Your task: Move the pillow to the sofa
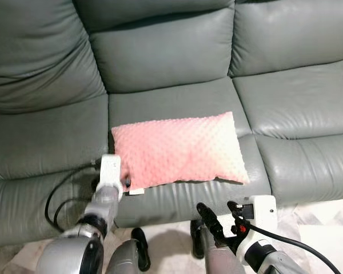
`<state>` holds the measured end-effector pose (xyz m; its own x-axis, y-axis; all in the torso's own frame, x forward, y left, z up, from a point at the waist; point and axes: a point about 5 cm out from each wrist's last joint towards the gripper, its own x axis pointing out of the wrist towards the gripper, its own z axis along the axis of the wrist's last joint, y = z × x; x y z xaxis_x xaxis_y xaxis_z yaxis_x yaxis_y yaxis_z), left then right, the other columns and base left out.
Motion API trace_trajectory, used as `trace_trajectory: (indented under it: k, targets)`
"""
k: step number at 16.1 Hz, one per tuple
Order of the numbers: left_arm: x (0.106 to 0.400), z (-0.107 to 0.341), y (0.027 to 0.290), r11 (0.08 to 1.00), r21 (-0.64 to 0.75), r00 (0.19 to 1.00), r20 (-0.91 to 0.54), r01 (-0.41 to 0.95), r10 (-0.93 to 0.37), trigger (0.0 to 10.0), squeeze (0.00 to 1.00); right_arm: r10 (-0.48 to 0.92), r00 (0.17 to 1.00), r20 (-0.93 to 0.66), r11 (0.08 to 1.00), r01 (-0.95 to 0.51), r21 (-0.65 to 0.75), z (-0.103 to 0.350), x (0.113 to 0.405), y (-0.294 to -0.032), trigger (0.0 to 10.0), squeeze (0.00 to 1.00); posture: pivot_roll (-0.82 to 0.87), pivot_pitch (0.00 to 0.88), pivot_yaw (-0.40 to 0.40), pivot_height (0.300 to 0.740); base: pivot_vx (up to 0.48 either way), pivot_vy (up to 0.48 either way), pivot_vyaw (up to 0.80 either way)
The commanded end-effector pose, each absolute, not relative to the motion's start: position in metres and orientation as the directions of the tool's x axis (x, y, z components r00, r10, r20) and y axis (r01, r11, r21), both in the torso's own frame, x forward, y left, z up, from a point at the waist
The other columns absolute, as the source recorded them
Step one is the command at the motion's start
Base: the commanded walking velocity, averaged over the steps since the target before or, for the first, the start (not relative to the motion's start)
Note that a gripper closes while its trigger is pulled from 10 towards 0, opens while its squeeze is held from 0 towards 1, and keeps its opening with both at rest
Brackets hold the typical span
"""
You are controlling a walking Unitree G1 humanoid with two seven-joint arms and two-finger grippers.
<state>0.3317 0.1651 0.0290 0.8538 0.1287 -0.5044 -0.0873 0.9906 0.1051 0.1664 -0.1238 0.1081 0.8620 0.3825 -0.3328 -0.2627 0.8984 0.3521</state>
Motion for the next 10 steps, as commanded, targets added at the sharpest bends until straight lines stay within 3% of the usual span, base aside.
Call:
trace_trajectory:
  k: [1, 4, 10]
  targets:
    - [0.323, 0.018, 0.167, 0.992, 0.076, 0.831, -0.542, -0.098, 0.124, 10.0, 0.0, 0.389, 0.848, -0.361, 0.894, -0.253, 0.369, 0.104, 0.16, -0.121, 10.0, 0.0, -0.4, 0.443, 0.072, 0.74, 0.0, 0.0, 0.0]
    - [0.325, 0.021, 0.167, 0.995, 0.039, 0.844, -0.527, -0.089, 0.096, 10.0, 0.0, 0.4, 0.846, -0.353, 0.888, -0.263, 0.377, 0.103, 0.165, -0.118, 10.0, 0.0, -0.38, 0.437, 0.081, 0.74, 0.0, 0.0, 0.0]
    - [0.333, 0.037, 0.197, 0.971, 0.149, 0.867, -0.439, -0.19, 0.237, 10.0, 0.0, 0.396, 0.852, -0.341, 0.887, -0.26, 0.381, 0.102, 0.167, -0.115, 10.0, 0.0, -0.38, 0.431, 0.094, 0.74, 0.0, 0.0, 0.0]
